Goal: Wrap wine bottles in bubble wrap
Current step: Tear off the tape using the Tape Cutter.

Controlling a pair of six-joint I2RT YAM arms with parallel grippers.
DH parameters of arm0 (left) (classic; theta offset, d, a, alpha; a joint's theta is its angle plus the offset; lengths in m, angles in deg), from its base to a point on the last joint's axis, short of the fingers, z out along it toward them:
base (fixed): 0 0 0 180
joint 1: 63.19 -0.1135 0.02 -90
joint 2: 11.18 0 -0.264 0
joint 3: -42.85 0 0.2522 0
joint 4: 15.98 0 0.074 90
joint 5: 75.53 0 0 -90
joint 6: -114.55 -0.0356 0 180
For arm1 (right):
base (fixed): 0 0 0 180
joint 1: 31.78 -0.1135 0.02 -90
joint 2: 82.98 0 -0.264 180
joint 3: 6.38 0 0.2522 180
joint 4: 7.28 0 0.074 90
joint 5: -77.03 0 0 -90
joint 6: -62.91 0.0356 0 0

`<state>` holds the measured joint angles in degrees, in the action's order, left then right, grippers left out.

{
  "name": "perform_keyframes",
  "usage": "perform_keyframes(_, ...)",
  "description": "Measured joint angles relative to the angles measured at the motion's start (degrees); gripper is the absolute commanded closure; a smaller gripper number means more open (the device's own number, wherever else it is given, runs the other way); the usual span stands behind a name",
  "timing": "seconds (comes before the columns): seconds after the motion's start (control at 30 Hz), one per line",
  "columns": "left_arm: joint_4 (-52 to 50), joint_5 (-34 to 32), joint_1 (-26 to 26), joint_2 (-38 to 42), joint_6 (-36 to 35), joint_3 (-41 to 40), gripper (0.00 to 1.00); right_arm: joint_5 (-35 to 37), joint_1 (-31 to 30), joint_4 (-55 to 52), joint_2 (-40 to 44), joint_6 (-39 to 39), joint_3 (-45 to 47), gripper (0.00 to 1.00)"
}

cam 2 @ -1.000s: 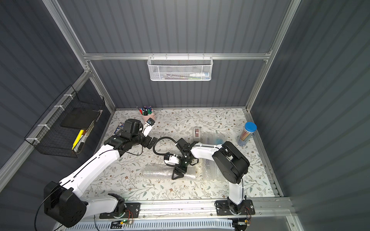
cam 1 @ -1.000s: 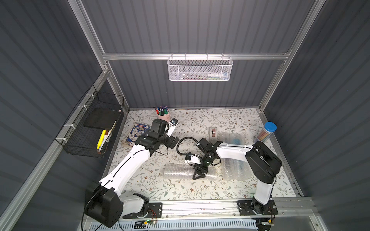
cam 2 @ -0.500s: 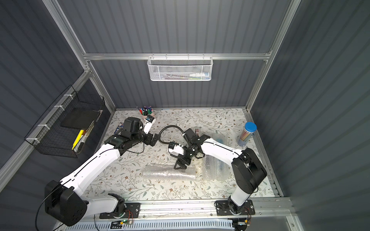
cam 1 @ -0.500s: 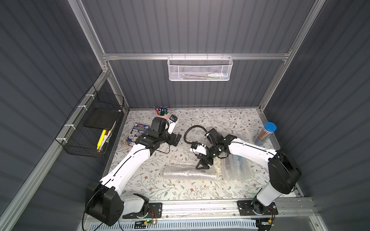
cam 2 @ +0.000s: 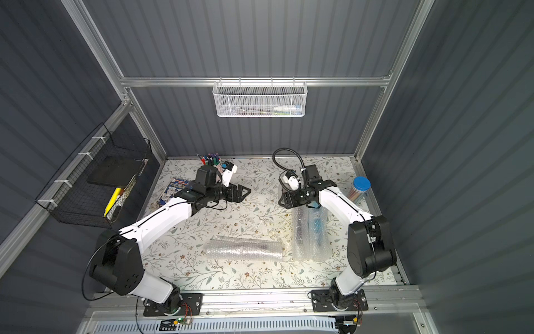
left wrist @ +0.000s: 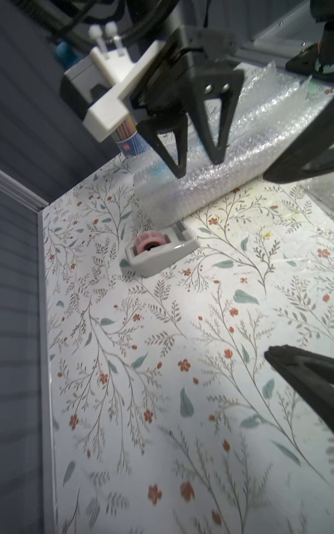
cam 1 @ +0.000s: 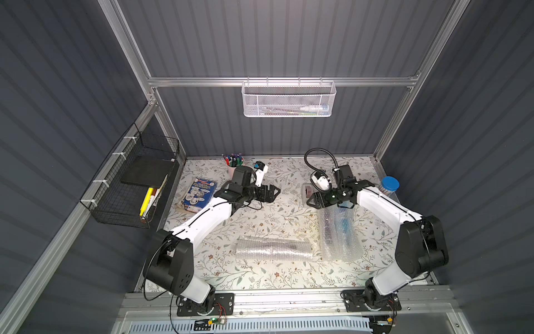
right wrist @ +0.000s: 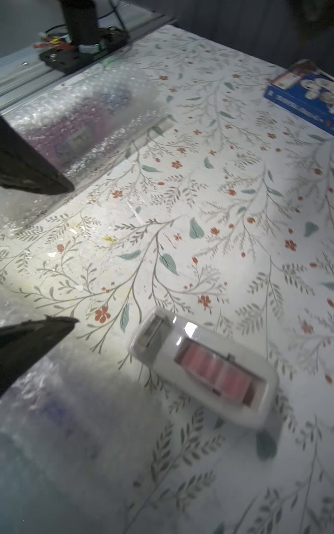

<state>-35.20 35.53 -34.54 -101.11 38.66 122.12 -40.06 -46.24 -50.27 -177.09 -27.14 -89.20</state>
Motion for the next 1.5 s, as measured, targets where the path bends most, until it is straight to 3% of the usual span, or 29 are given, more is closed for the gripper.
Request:
perform_keyframes(0.2, 8.0, 4.7, 4.8, -11.7, 6.1, 4.8, 0.2, 4.9, 2.2, 0.7, -6.2, 4.2, -4.9, 0.47)
perform_keyframes(0.4, 14.6, 10.4, 6.6, -21.4, 11.3, 9.9, 0.31, 5.5, 3.6, 2.1, -14.4, 6.7, -11.3, 0.6)
perform_keyframes(0.9, 18.0, 16.4, 6.8, -36.0, 16.2, 22.3, 0.4, 3.7, 4.2, 0.0, -26.7, 5.9, -20.9, 0.62)
perform_keyframes(1.5, 15.8, 18.9, 7.3, -42.8, 19.2, 28.1, 0.55, 2.0, 4.3, -1.2, -27.3, 6.4, -21.6, 0.67)
